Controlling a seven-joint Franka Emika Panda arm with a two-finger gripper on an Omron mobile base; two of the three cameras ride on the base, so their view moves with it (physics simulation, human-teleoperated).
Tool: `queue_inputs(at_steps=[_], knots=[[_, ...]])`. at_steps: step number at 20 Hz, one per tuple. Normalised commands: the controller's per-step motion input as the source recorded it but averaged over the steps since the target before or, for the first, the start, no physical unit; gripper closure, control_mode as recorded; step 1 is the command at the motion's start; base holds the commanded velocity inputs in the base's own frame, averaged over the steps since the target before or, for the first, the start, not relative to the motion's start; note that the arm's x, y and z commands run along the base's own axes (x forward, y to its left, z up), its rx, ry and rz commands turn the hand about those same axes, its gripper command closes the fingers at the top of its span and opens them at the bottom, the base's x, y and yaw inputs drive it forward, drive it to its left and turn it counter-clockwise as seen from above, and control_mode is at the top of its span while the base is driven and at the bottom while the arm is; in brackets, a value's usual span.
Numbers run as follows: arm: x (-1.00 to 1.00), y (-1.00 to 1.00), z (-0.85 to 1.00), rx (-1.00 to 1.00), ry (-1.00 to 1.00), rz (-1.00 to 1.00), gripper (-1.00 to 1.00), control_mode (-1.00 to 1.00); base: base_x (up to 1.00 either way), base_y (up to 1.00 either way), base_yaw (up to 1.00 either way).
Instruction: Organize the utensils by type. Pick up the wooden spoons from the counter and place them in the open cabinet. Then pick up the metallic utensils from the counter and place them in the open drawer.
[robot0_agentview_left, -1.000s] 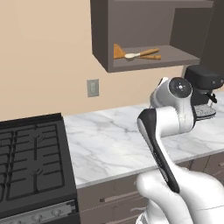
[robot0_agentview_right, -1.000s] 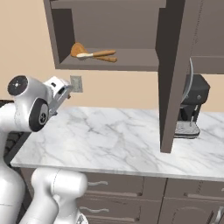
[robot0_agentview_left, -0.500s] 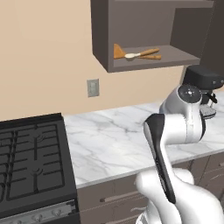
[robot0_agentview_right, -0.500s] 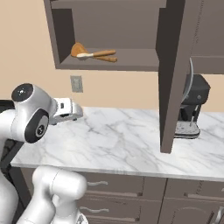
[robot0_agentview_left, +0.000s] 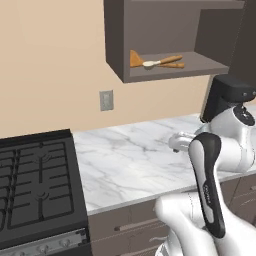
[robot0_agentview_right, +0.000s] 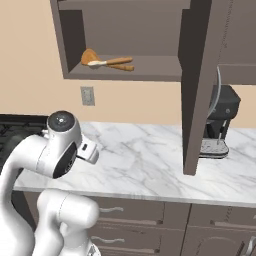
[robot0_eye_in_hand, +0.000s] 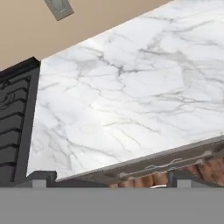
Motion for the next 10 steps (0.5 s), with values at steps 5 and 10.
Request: queue_inputs(at_steps=[5,10], knots=[[-0.04,0.44,-0.51,0.08,-0.01,-0.17,-1.0,-1.0,0.0,0.0,0.0],[-0.13,0.35,-0.34,0.0,-0.05,-0.24,-1.0,-1.0,0.0,0.0,0.0]])
